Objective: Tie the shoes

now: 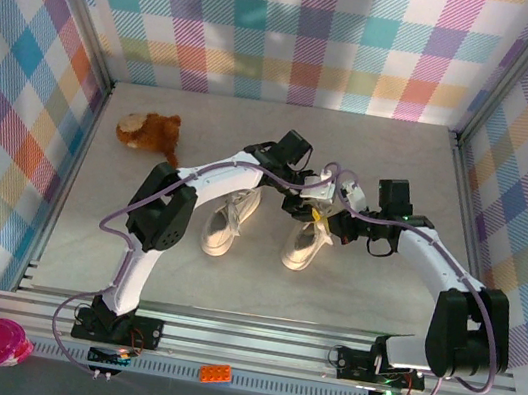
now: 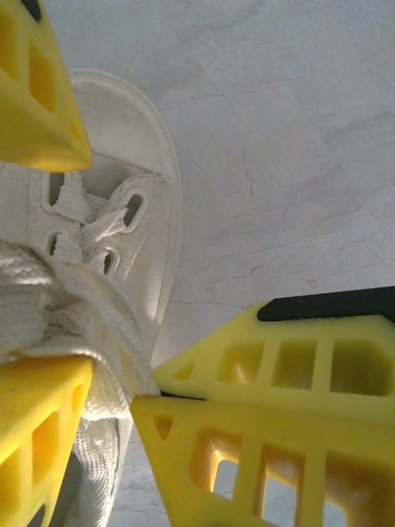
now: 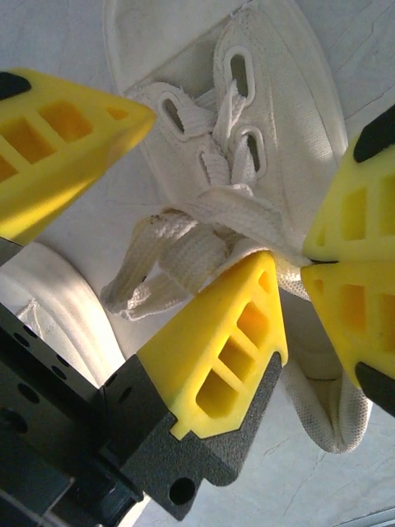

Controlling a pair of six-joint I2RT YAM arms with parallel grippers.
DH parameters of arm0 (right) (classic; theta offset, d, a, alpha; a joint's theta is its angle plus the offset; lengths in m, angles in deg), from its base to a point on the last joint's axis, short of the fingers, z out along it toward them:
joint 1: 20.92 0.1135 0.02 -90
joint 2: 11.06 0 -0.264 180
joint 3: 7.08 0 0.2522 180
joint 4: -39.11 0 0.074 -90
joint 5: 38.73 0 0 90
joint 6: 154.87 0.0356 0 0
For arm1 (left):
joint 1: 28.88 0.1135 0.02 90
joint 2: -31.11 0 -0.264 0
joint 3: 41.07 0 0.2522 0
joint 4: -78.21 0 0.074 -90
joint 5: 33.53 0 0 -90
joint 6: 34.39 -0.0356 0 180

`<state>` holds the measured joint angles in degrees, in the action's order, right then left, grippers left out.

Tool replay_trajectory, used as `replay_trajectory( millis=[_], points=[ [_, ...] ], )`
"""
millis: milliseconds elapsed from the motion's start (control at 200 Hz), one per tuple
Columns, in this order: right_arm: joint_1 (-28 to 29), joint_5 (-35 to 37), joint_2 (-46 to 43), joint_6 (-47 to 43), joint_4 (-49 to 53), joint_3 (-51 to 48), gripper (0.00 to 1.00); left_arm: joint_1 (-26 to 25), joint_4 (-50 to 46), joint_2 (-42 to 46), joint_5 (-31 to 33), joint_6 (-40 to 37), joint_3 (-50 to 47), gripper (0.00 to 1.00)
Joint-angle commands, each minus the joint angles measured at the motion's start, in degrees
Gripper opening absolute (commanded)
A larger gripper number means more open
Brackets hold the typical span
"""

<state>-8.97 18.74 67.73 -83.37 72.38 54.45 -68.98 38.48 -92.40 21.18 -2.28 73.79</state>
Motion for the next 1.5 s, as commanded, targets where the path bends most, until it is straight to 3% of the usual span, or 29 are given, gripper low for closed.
replay_trajectory(
  millis=[0,285,1040,1495],
  points=[
    [0.66,-2.16,-0.91,-2.15,1.40,0.73,0.00,-0.49,0.23,-1.29,-0.53,1.02,2.17,0.55],
    [0.89,-2.18,-0.82,-2.24,1.58,1.02,0.00,-0.59,0.04,-0.99,-1.52,1.13,1.87,0.40],
    [3.52,-4.18,-0.31,-3.04,1.53,2.53,0.00,-1.99,4.23,-1.96,1.97,4.77,1.03,0.48],
    [1.47,-7.69,-0.25,4.24,-6.13,-0.75,0.00,-0.67,18.26,0.77,-0.81,13.11,-7.90,0.51]
  ],
)
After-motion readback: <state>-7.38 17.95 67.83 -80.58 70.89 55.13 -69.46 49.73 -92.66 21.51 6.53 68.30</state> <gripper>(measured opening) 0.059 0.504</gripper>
